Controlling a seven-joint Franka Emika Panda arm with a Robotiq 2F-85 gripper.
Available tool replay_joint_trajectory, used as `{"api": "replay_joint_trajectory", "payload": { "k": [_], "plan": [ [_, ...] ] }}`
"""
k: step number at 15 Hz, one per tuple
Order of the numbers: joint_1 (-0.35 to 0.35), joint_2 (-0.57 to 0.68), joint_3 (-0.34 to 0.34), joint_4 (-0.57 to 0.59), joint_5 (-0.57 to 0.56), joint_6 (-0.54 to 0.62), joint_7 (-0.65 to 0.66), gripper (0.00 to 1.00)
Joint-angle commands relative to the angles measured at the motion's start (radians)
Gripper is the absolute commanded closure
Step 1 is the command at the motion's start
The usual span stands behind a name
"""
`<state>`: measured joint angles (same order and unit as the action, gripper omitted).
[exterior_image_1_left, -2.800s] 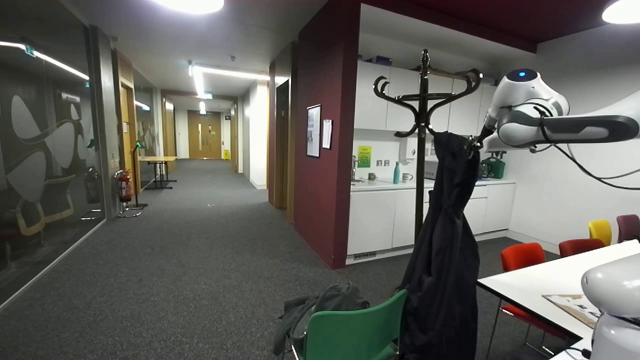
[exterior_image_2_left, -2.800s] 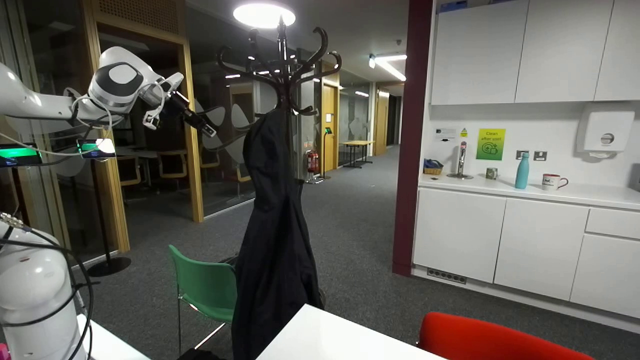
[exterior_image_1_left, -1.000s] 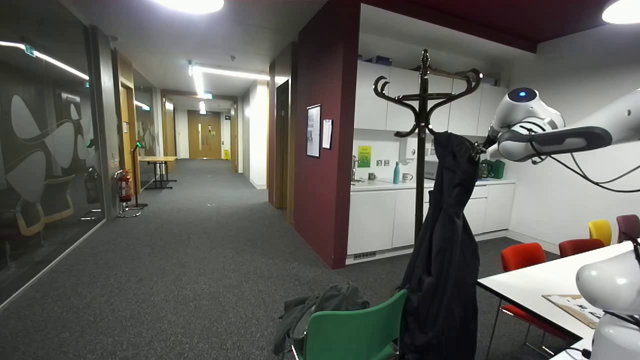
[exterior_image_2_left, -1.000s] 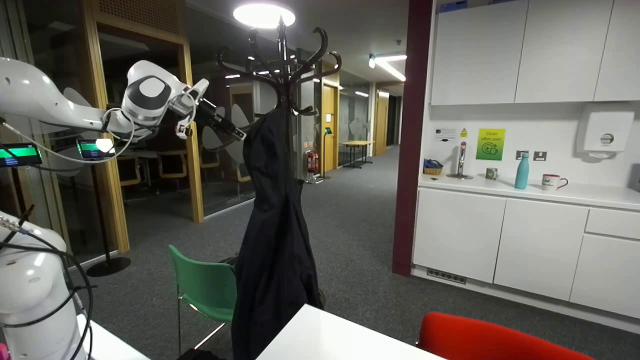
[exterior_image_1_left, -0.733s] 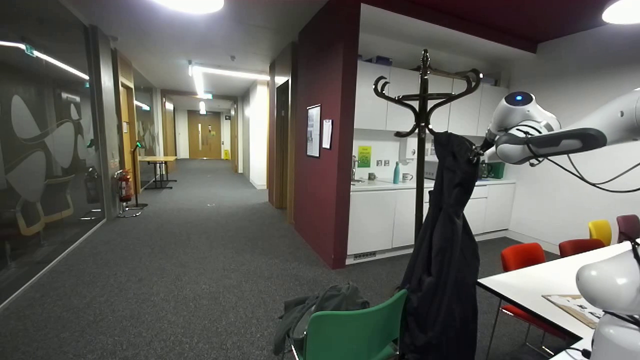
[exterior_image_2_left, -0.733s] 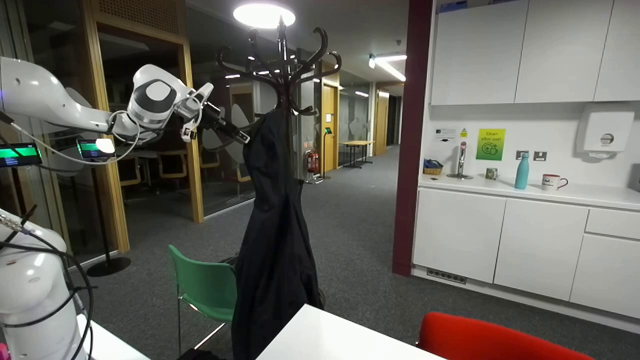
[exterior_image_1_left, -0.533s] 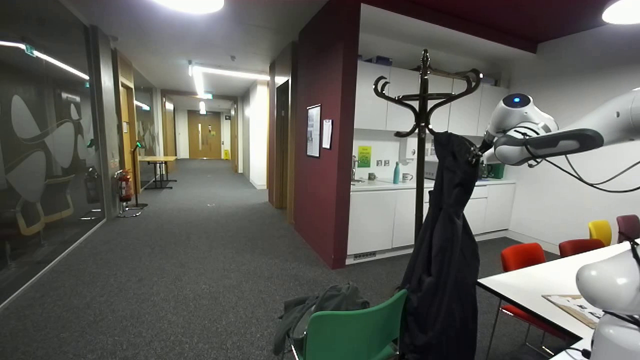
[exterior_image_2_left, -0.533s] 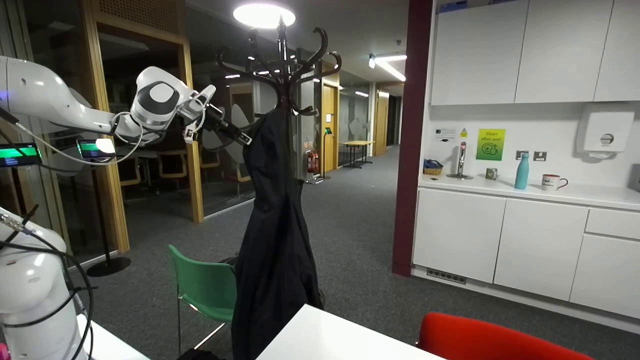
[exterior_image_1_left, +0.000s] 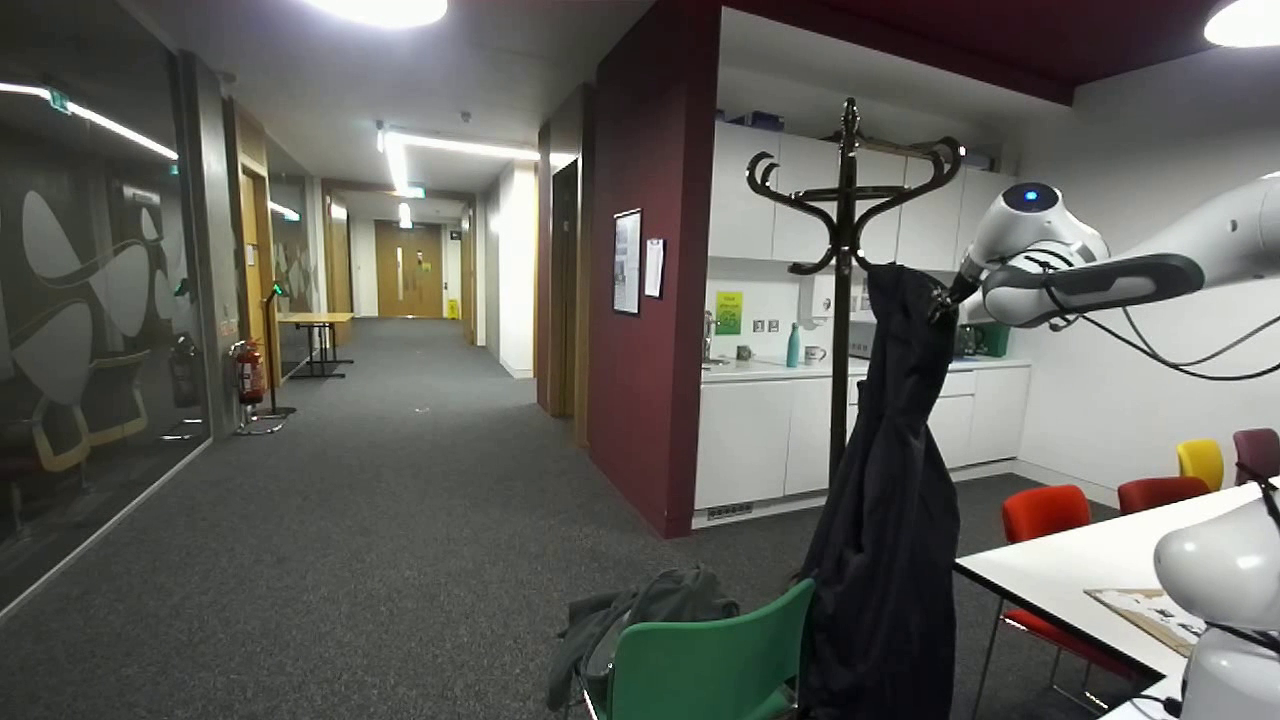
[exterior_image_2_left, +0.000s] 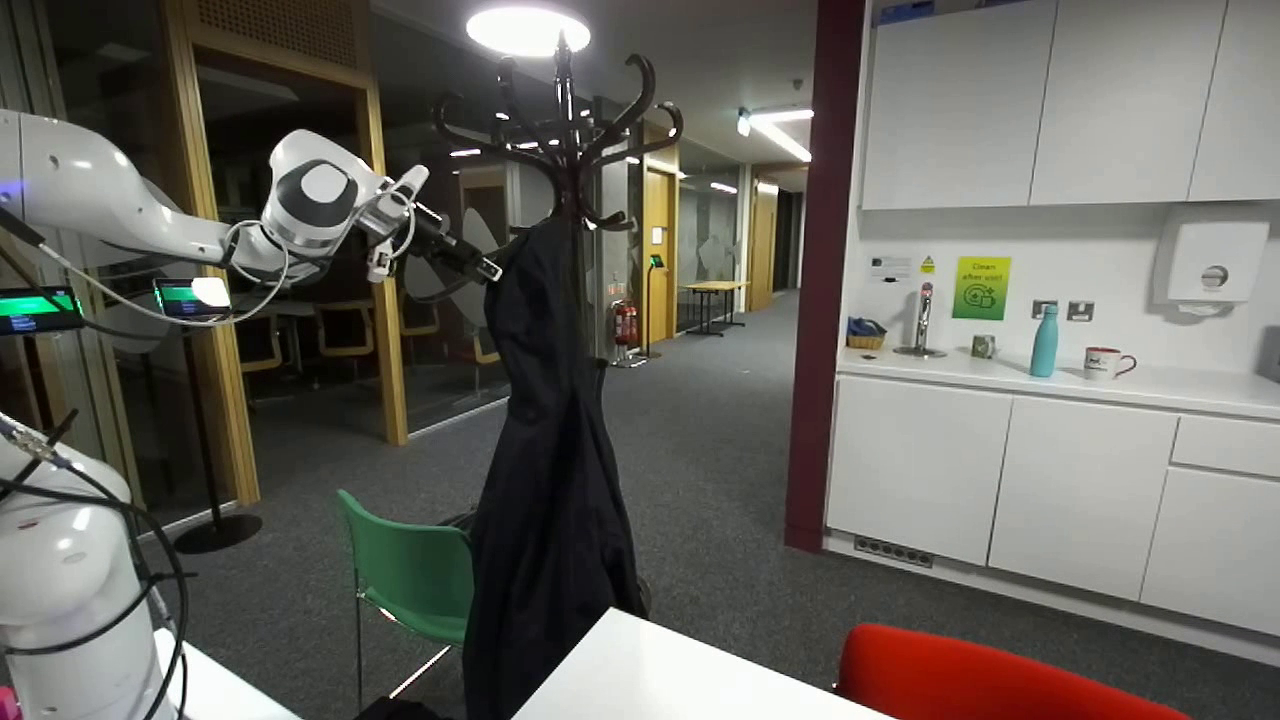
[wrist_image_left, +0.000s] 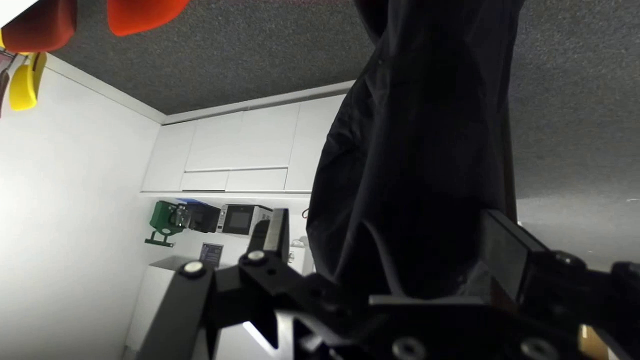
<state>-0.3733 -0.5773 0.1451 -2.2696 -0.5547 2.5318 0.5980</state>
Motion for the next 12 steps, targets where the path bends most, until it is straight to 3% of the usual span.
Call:
{"api": "replay_joint_trajectory", "payload": {
  "k": [1, 8, 9, 10, 12],
  "plan": [
    [0.039, 0.031, -0.035, 0.032, 0.045, 0.034, -0.064, 0.0],
    [0.049, 0.057, -0.049, 0.043, 0.107, 0.031, -0.117, 0.0],
    [0.047, 0.061, -0.049, 0.045, 0.107, 0.031, -0.119, 0.04],
    [0.046, 0.065, -0.049, 0.048, 0.106, 0.03, -0.122, 0.25],
    [0.047, 0.072, -0.051, 0.051, 0.107, 0.028, -0.129, 0.31]
  ]
}}
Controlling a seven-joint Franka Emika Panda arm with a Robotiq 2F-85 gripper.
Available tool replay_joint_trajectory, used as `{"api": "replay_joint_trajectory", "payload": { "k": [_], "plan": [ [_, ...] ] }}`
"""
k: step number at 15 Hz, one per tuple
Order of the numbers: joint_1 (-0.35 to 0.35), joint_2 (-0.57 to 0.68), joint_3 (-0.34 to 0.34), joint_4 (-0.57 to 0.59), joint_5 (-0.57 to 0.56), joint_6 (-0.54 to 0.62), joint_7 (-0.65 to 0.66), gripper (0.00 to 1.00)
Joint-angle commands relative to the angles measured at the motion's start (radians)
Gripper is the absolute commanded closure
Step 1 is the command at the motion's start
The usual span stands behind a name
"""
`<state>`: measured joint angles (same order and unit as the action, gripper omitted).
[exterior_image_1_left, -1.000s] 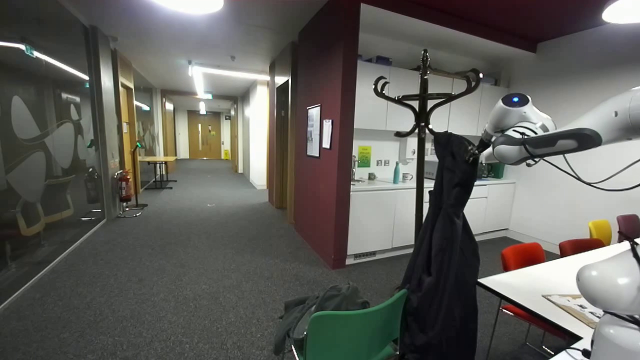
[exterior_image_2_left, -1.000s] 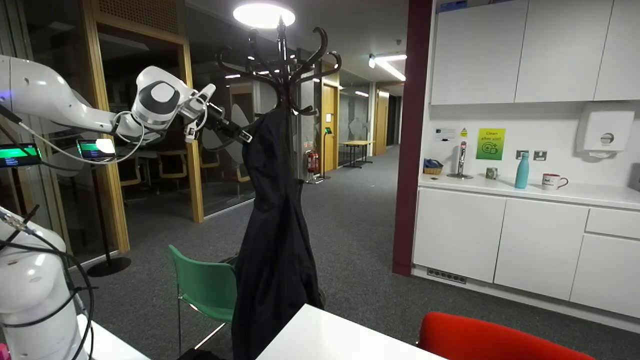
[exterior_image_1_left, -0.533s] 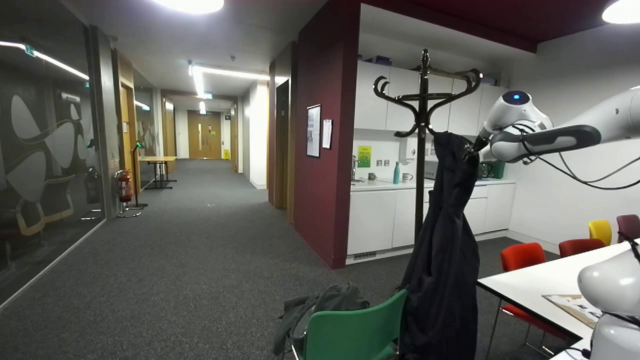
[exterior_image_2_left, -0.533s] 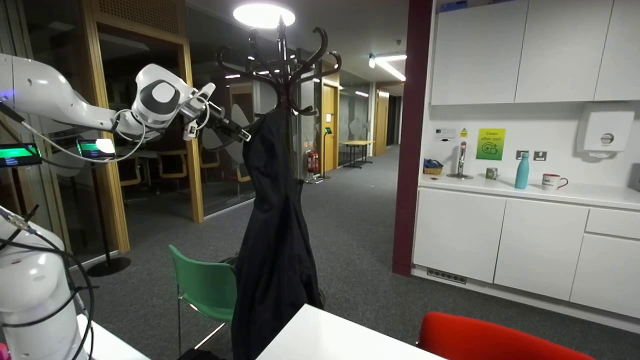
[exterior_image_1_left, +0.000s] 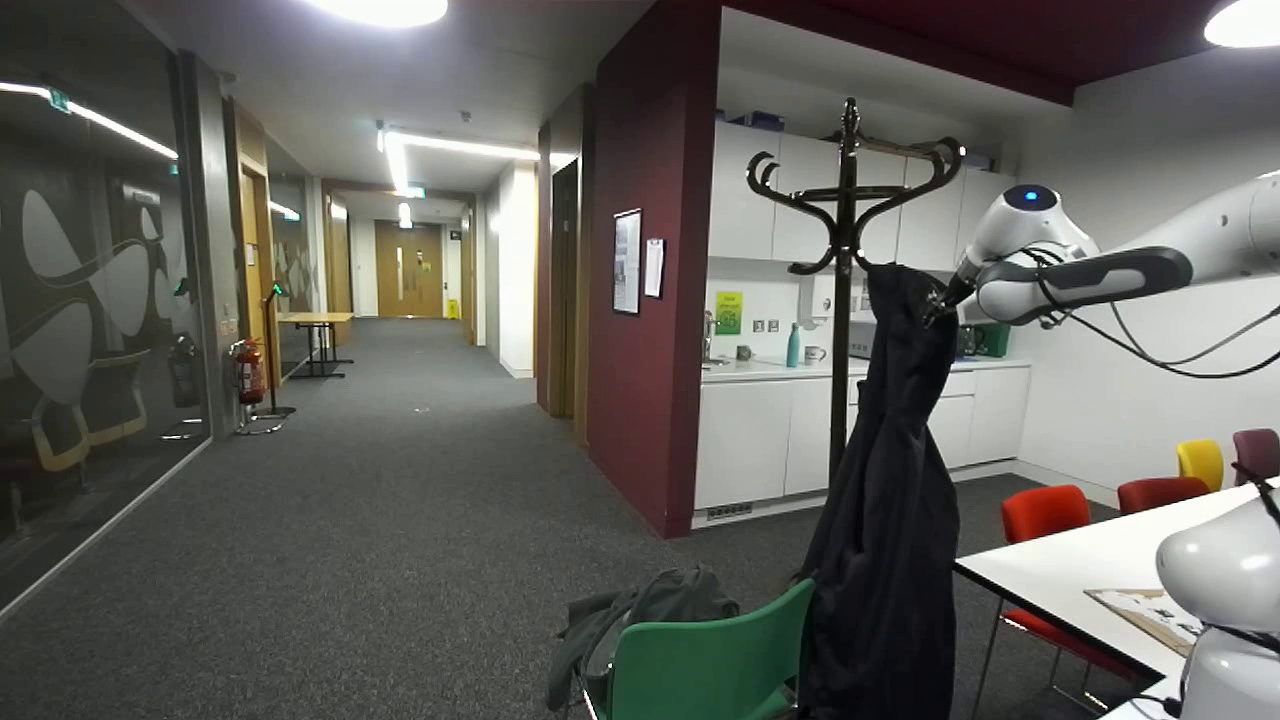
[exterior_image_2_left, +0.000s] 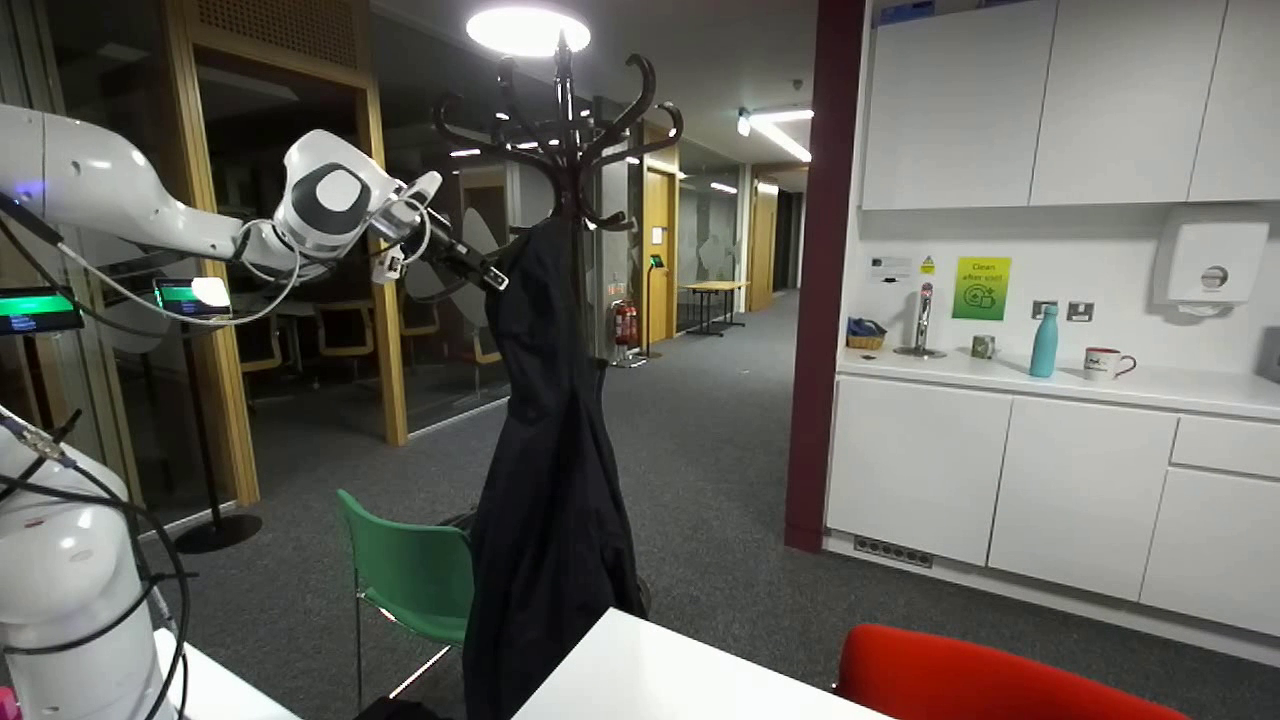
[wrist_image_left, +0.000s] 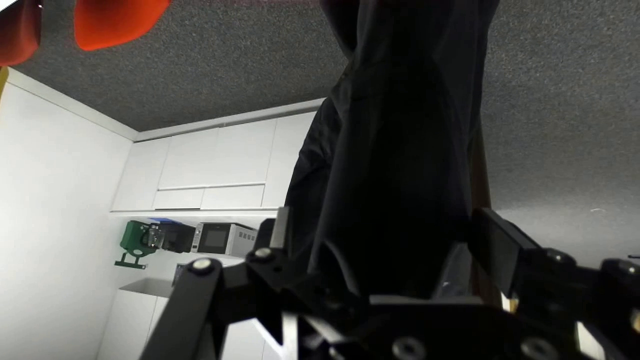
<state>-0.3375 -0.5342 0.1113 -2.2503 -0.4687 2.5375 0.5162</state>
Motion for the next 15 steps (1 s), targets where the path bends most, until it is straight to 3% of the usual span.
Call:
{"api": "replay_joint_trajectory", "payload": {
  "k": [1, 9, 15],
  "plan": [
    [0.012, 0.03, -0.018, 0.032, 0.021, 0.021, -0.05, 0.36],
    [0.011, 0.03, -0.016, 0.039, 0.015, 0.008, -0.068, 0.97],
    [0.02, 0.013, -0.001, 0.093, 0.01, -0.009, -0.077, 1.0]
  ]
}}
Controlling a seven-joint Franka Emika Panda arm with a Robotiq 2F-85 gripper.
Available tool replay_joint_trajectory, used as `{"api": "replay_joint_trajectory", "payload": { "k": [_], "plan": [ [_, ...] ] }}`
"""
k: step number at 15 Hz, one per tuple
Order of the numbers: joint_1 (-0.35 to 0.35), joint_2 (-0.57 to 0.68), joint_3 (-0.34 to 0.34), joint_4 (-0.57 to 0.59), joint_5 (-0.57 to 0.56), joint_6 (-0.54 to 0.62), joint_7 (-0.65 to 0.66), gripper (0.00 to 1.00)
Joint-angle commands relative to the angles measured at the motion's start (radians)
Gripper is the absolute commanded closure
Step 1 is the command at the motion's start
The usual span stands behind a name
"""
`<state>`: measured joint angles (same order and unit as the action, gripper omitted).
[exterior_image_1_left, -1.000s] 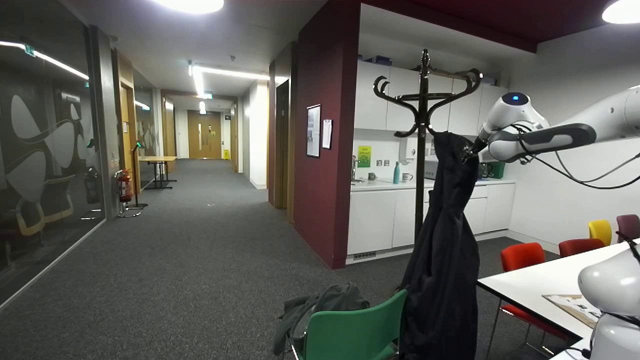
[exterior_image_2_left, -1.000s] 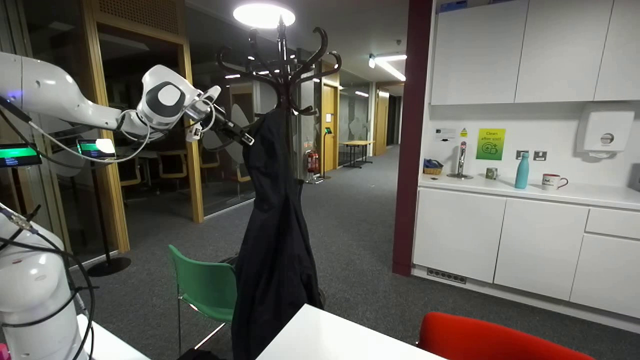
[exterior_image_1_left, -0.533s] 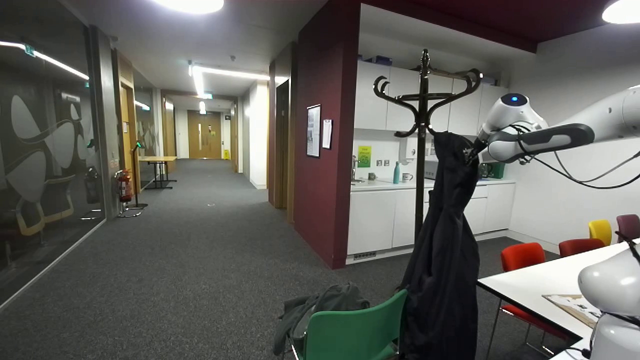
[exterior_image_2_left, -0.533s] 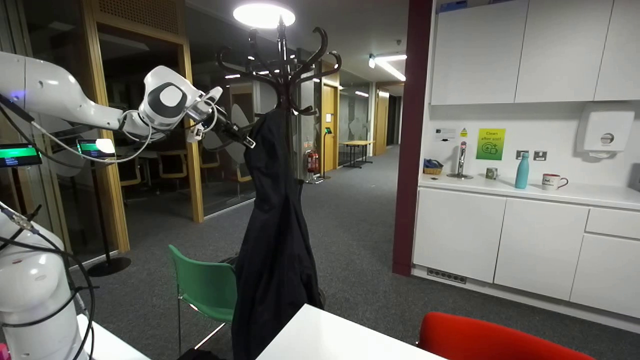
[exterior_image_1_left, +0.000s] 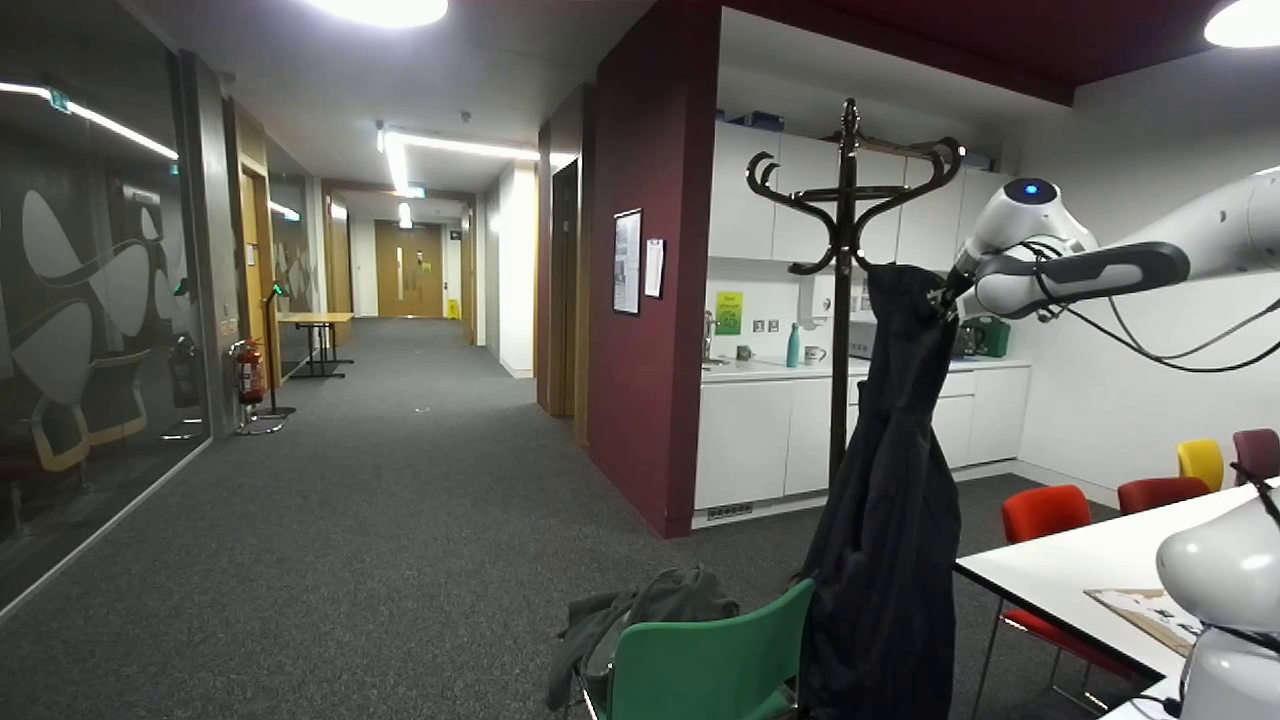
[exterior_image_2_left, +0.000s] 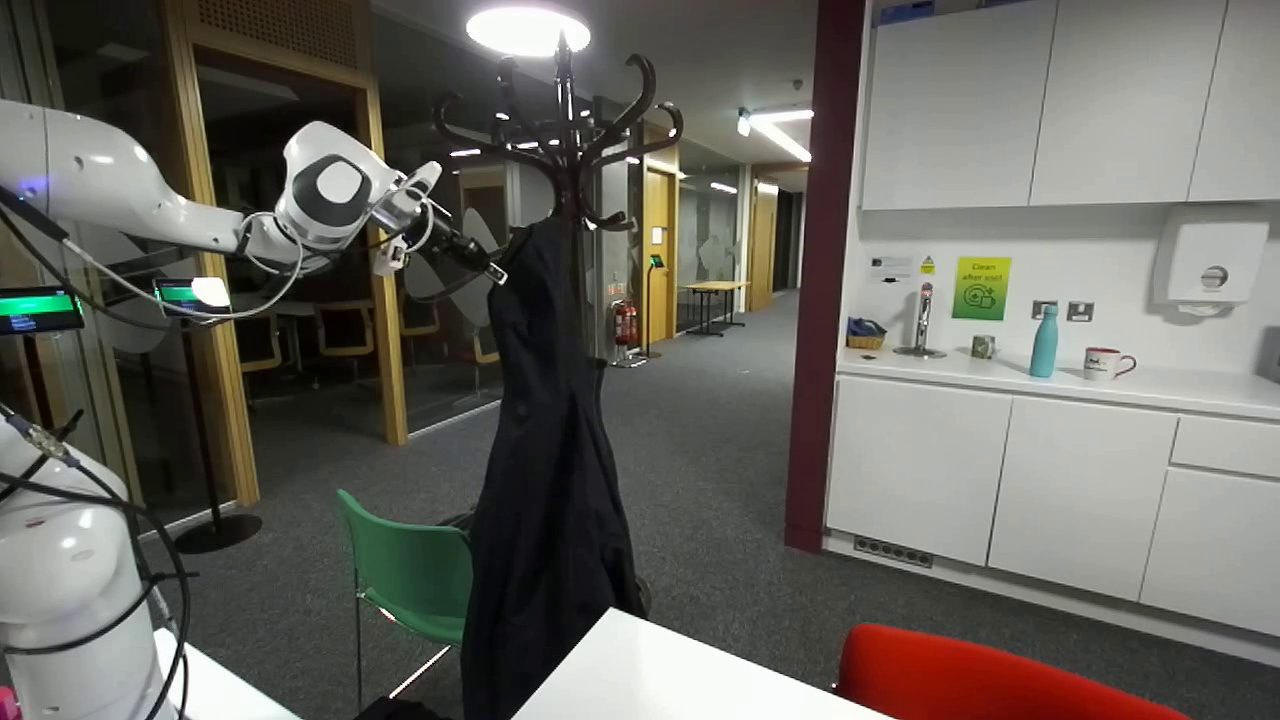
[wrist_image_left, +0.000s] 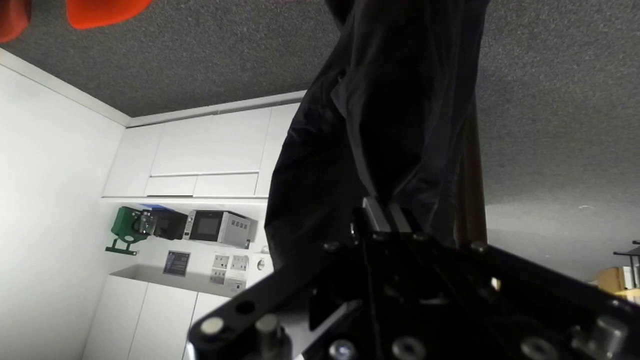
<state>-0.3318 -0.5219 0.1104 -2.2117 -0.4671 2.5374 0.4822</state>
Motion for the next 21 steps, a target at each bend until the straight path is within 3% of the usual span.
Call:
{"api": "replay_joint_trajectory", "payload": {
  "k": [1, 14, 21],
  "plan": [
    [0.019, -0.001, 0.004, 0.068, 0.008, -0.011, -0.049, 1.0],
    [0.096, 0.013, 0.154, 0.167, -0.023, -0.027, -0.049, 1.0],
    [0.11, 0.018, 0.189, 0.168, -0.03, -0.023, -0.054, 1.0]
  ]
}}
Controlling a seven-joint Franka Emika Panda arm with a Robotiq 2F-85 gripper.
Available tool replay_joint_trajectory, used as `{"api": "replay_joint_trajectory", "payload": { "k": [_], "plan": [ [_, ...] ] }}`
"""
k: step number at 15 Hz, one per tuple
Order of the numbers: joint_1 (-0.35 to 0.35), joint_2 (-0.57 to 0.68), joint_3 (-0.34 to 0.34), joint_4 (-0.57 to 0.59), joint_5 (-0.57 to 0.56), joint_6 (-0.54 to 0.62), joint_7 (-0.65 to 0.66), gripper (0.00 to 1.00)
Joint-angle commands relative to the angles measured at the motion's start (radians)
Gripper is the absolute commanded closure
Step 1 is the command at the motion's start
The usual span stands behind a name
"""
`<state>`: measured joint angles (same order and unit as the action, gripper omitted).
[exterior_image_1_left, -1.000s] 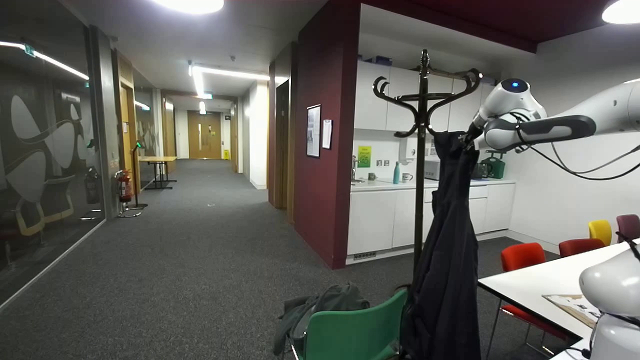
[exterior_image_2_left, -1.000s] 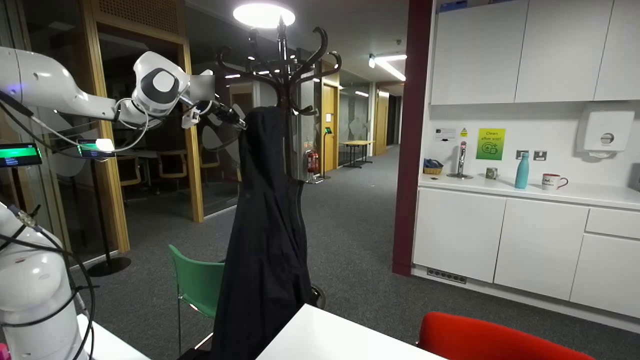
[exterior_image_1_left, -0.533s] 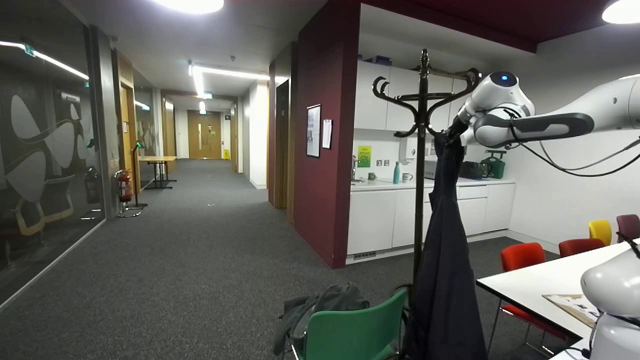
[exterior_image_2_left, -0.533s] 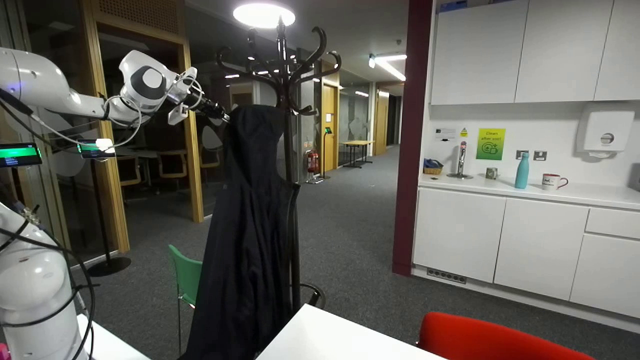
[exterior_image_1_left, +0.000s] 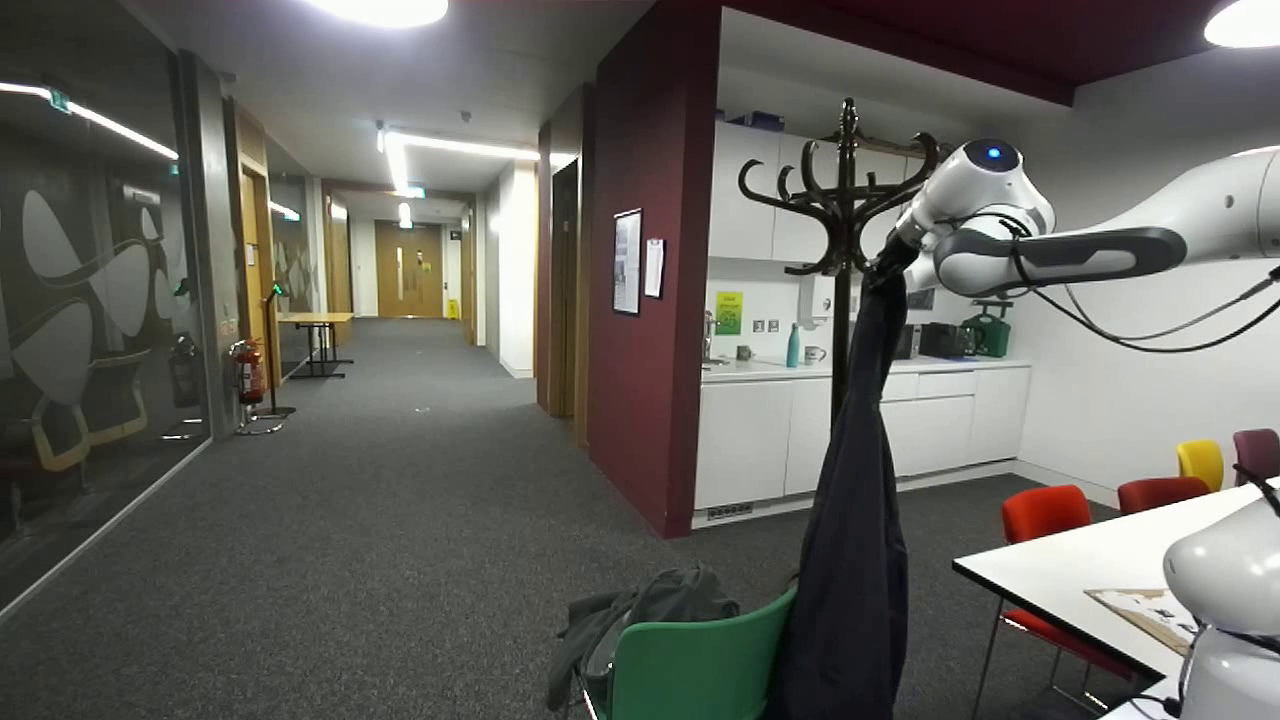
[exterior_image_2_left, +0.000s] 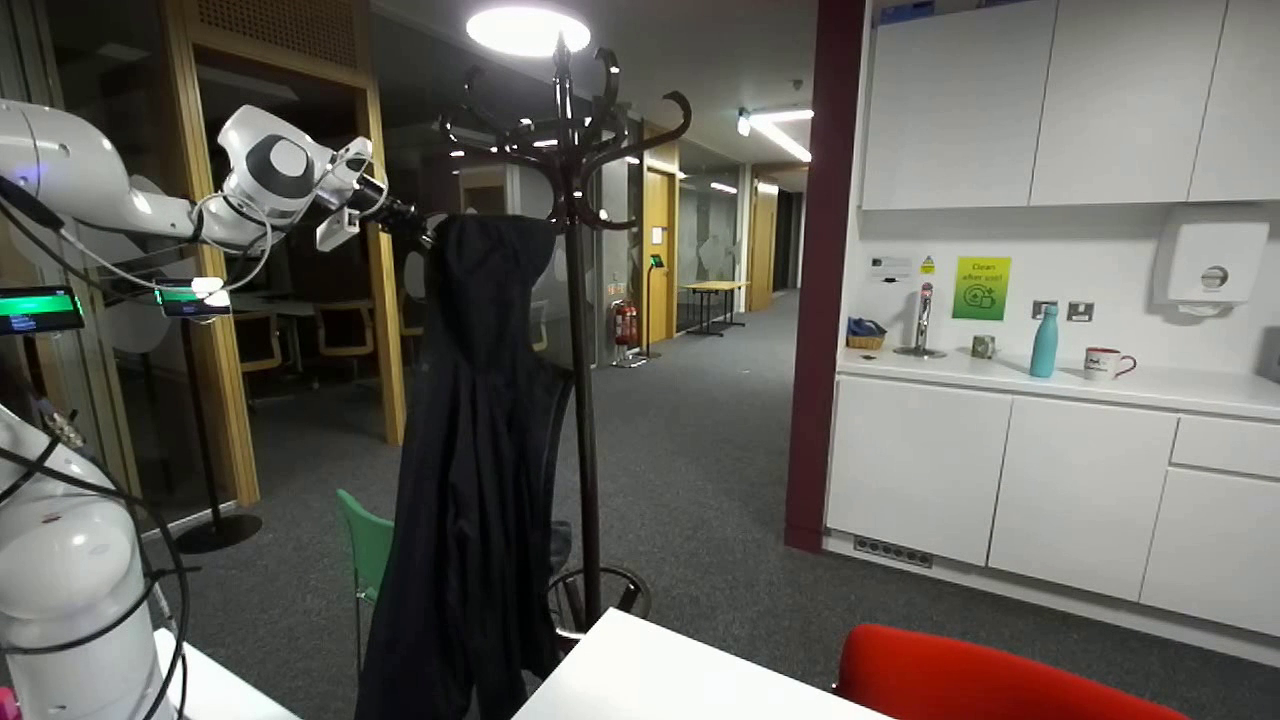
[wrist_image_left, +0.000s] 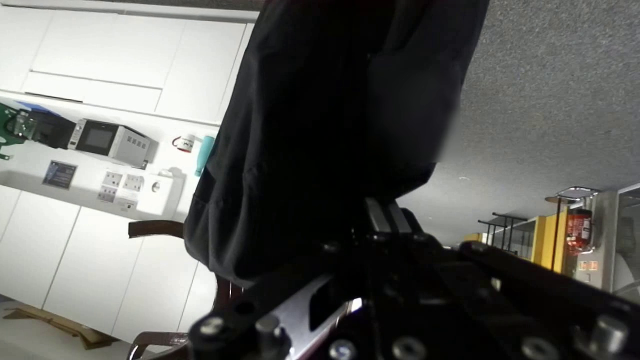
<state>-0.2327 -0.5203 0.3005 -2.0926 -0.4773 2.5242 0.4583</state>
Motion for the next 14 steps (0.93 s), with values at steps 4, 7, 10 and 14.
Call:
{"api": "replay_joint_trajectory", "payload": {
  "k": [4, 7, 10, 14],
  "plan": [
    [0.019, 0.016, -0.004, 0.045, -0.014, -0.009, -0.038, 1.0],
    [0.019, 0.015, -0.008, 0.042, -0.008, -0.022, -0.032, 1.0],
    [-0.018, 0.001, 0.01, 0.042, -0.033, -0.071, 0.029, 0.72],
    [-0.039, -0.01, 0.013, 0.063, -0.053, -0.15, 0.104, 0.43]
  ]
}}
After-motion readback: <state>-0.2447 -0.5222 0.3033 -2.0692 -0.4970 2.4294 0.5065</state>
